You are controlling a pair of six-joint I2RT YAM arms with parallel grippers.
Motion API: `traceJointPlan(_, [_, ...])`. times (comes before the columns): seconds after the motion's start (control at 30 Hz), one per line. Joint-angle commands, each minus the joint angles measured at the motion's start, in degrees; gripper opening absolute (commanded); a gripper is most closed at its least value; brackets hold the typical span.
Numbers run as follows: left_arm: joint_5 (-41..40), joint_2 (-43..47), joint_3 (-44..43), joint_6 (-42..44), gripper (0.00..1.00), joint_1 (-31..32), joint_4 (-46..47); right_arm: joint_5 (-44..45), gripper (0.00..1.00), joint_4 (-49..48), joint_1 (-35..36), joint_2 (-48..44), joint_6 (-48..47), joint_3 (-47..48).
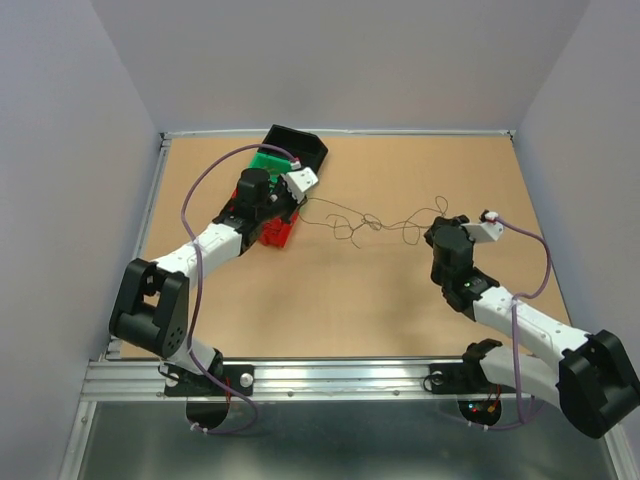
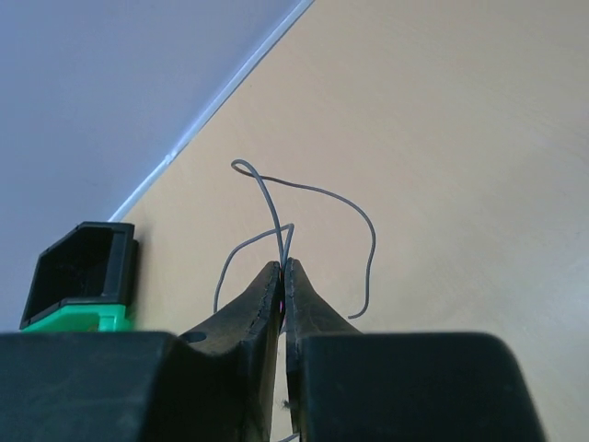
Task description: Untangle the cables
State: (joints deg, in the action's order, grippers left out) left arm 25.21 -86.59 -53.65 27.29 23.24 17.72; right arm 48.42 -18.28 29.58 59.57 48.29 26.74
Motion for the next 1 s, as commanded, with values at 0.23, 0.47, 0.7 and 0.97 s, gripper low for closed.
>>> traceJointPlan(0.23, [-5.17, 7.66, 2.41, -12.49, 0.0, -7.66, 10.23, 18.18, 0.01, 4.48, -0.32, -12.98, 3.56, -3.36])
traceJointPlan(0.47, [-2.54, 13.27, 6.88, -21.04, 0.0, -17.52, 19.0, 20.13, 0.01, 4.75, -0.32, -18.09, 5.41, -5.3])
traceJointPlan(0.7, [-0.69, 19.17, 9.35, -20.96, 0.0, -17.62, 22.01, 17.41, 0.01, 4.84, -0.32, -14.05, 5.76, -3.98])
traceJointPlan(0.97, [5.81, 16.72, -4.59, -22.19, 0.0, -17.62, 13.07, 12.14, 0.01, 4.84, -0.23, -7.9, 5.76, -1.87])
